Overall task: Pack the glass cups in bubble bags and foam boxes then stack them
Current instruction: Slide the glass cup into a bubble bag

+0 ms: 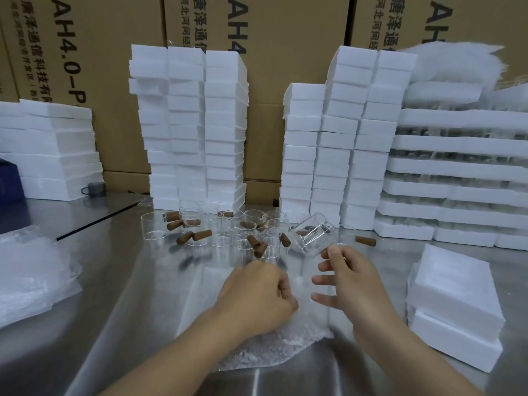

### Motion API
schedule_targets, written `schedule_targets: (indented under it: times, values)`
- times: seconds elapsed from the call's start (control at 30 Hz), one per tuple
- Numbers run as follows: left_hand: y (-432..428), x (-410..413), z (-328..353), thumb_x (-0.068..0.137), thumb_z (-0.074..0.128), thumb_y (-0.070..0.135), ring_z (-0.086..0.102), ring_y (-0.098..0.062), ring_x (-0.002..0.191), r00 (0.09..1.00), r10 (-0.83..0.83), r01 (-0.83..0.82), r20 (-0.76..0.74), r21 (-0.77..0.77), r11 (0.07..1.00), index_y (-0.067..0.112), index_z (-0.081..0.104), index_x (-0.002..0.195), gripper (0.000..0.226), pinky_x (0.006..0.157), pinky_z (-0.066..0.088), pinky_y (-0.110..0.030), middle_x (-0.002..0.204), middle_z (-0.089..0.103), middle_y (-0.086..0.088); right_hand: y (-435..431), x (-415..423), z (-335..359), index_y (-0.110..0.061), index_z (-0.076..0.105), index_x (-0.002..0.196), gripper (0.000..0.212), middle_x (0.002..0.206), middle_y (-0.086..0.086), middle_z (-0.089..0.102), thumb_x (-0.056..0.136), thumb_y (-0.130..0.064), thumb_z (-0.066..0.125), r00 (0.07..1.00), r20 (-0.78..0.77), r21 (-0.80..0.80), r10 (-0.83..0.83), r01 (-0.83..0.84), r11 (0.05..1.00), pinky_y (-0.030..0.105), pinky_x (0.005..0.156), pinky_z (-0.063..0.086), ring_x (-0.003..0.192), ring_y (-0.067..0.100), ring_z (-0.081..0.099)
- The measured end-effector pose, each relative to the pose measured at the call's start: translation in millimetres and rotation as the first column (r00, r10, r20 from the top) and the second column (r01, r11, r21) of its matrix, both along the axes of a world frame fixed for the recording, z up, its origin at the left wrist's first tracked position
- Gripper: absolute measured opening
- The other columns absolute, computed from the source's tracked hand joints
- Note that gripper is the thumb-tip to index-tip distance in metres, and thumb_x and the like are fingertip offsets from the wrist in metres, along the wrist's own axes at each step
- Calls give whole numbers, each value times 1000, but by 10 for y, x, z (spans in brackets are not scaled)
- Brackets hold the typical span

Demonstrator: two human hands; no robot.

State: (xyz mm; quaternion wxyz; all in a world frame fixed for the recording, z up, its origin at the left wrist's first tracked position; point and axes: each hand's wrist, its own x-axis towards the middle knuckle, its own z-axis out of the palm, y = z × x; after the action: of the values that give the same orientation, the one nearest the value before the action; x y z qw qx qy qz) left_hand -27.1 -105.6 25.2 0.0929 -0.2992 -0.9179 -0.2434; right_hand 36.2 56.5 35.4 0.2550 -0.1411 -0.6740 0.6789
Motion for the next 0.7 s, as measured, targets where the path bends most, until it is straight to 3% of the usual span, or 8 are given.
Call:
schedule_targets:
  times: [0.17, 0.27, 0.33, 0.43, 0.5, 0.57, 0.63, 0.7]
  values:
    - [-127, -145, 203, 92, 78, 37, 57, 1, 58, 987, -7, -59, 163, 396, 916, 38, 78, 76, 17, 63, 49, -23, 71, 73, 11, -59, 87, 125, -24, 70, 96, 26, 83, -6, 69, 109, -34, 50, 993, -117, 199, 32, -8, 980, 21, 54, 52, 62, 5, 66]
    - [-250, -198, 373, 89, 87, 33, 55, -2, 57, 984, -7, -108, 179, 626, 772, 33, 86, 78, 11, 63, 47, -25, 73, 75, -1, -125, 150, 181, -36, 71, 92, 25, 89, -19, 71, 107, -33, 52, 979, -194, 380, 67, 12, 925, 13, 64, 47, 77, 1, 66]
    - [-349, -204, 490, 85, 91, 33, 61, -10, 60, 980, -4, -138, 197, 703, 698, 35, 87, 80, 7, 67, 50, -34, 66, 72, 6, -170, 191, 200, -41, 72, 91, 23, 94, -23, 70, 105, -34, 55, 969, -243, 451, 45, 72, 890, 6, 70, 42, 89, 0, 63]
    - [-487, -188, 643, 82, 92, 36, 44, -8, 47, 990, 47, -131, 135, 731, 669, 40, 86, 78, 8, 61, 39, -32, 49, 45, 16, -194, 223, 209, -42, 72, 85, 23, 89, -22, 67, 103, -32, 61, 955, -296, 527, 8, 156, 835, 9, 74, 39, 90, 4, 59]
    - [-567, -173, 710, 83, 92, 36, 55, -9, 55, 995, 92, -90, 37, 719, 689, 38, 86, 79, 7, 60, 40, -35, 61, 57, 9, -195, 215, 202, -41, 73, 81, 23, 87, -23, 68, 100, -33, 64, 956, -293, 560, 6, 166, 812, 18, 80, 43, 89, 7, 59]
    - [-621, -152, 739, 85, 90, 37, 57, -1, 65, 989, 134, -61, -56, 674, 736, 40, 85, 79, 9, 57, 36, -21, 69, 60, 12, -200, 207, 187, -43, 76, 82, 19, 89, -26, 69, 97, -34, 69, 965, -261, 575, -3, 158, 803, 25, 82, 45, 89, 7, 60]
    - [-635, -141, 750, 87, 88, 39, 53, 3, 65, 979, 153, -36, -135, 623, 781, 41, 85, 84, 5, 56, 31, -17, 64, 53, 19, -213, 214, 179, -47, 76, 82, 19, 89, -32, 68, 94, -32, 73, 970, -241, 594, -11, 157, 789, 17, 80, 42, 89, 4, 60]
    - [-625, -133, 741, 89, 86, 41, 51, -4, 68, 957, 179, -22, -229, 557, 830, 42, 85, 88, 2, 59, 32, -25, 66, 47, 10, -217, 217, 178, -49, 74, 77, 24, 88, -34, 67, 92, -31, 76, 970, -242, 626, -23, 174, 760, 10, 75, 40, 89, 1, 59]
